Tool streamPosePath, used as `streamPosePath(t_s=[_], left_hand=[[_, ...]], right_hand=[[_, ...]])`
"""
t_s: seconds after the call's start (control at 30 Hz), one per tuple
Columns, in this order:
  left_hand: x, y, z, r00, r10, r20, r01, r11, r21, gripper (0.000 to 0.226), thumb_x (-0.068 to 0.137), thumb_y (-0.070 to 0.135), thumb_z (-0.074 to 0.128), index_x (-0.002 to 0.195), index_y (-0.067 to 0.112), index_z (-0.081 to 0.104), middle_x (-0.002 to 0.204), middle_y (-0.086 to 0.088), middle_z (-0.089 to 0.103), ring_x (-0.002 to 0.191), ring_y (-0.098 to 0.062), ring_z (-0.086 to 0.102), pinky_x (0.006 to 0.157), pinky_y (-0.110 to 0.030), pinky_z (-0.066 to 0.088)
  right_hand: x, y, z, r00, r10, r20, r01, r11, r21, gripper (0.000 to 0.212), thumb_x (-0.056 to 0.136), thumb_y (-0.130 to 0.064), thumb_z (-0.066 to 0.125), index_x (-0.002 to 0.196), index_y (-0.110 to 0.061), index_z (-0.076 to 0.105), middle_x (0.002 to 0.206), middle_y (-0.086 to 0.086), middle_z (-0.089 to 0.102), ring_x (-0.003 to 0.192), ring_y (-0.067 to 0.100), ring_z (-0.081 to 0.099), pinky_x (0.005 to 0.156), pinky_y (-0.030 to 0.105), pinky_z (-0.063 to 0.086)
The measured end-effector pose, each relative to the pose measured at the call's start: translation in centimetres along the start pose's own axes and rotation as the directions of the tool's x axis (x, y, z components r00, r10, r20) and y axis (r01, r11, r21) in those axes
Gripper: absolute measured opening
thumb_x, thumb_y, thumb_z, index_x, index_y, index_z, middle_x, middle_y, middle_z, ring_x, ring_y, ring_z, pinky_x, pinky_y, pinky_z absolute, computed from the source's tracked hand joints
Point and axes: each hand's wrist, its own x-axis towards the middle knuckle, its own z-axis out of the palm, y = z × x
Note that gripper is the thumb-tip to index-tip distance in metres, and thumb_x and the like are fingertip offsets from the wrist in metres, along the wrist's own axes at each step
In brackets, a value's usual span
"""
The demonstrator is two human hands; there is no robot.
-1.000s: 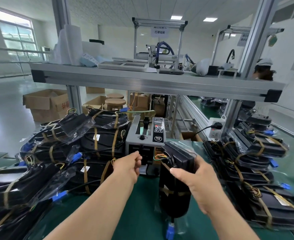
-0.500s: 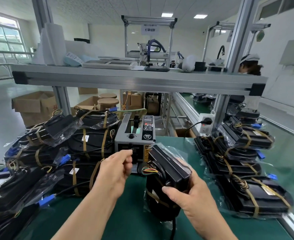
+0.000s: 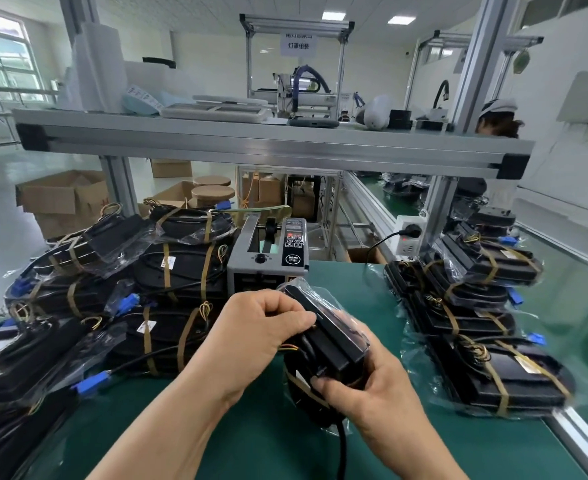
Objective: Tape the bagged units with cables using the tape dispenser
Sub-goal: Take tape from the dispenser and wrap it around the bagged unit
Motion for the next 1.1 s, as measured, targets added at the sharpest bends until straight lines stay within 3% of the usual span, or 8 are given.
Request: streamPosePath(t_s=[0.23, 0.53, 0.83, 1.1], left_hand=[[0.05, 0.14, -0.08, 1.0, -0.008, 0.022, 0.008, 1.0, 0.0, 0.013, 0.081, 0.01, 0.075, 0.069, 0.009, 0.073, 0.067, -0.003, 0.068, 0.063, -0.009, 0.062, 0.061, -0.016, 0.052], [0.07, 0.44, -0.27, 0.995, -0.004, 0.099, 0.017, 0.991, -0.131, 0.014, 0.081, 0.01, 0.073, 0.068, 0.015, 0.076, 0.072, -0.006, 0.07, 0.066, -0.01, 0.063, 0.062, -0.016, 0.052], [0.36, 0.06, -0.01, 0.999, 0.001, 0.033, 0.0, 1.0, -0.019, 0.013, 0.079, 0.011, 0.076, 0.067, 0.016, 0.075, 0.067, -0.004, 0.07, 0.061, -0.009, 0.063, 0.058, -0.016, 0.05], [0.26, -0.34, 0.29, 0.998, 0.041, -0.038, -0.038, 0.997, 0.072, 0.018, 0.079, 0.014, 0.077, 0.063, 0.02, 0.073, 0.06, 0.001, 0.065, 0.057, -0.007, 0.061, 0.056, -0.017, 0.051]], right_hand=[[-0.2, -0.09, 0.14, 0.999, 0.021, 0.025, -0.021, 1.0, 0.018, 0.069, 0.07, -0.004, 0.073, 0.12, -0.049, 0.064, 0.112, -0.002, 0.075, 0.104, 0.015, 0.071, 0.086, 0.029, 0.058], [-0.21, 0.07, 0.06, 0.999, -0.016, 0.032, 0.014, 0.999, 0.036, 0.07, 0.073, 0.001, 0.071, 0.126, -0.044, 0.063, 0.118, -0.003, 0.073, 0.111, 0.013, 0.069, 0.085, 0.019, 0.053], [-0.18, 0.44, 0.16, 1.0, 0.008, 0.026, -0.007, 1.0, -0.017, 0.069, 0.075, -0.004, 0.072, 0.13, -0.044, 0.059, 0.114, -0.002, 0.073, 0.103, 0.025, 0.069, 0.089, 0.038, 0.058], [-0.29, 0.14, 0.16, 1.0, 0.007, 0.025, -0.007, 1.0, -0.029, 0.069, 0.073, -0.003, 0.072, 0.126, -0.047, 0.061, 0.113, -0.004, 0.073, 0.103, 0.016, 0.069, 0.087, 0.029, 0.057]])
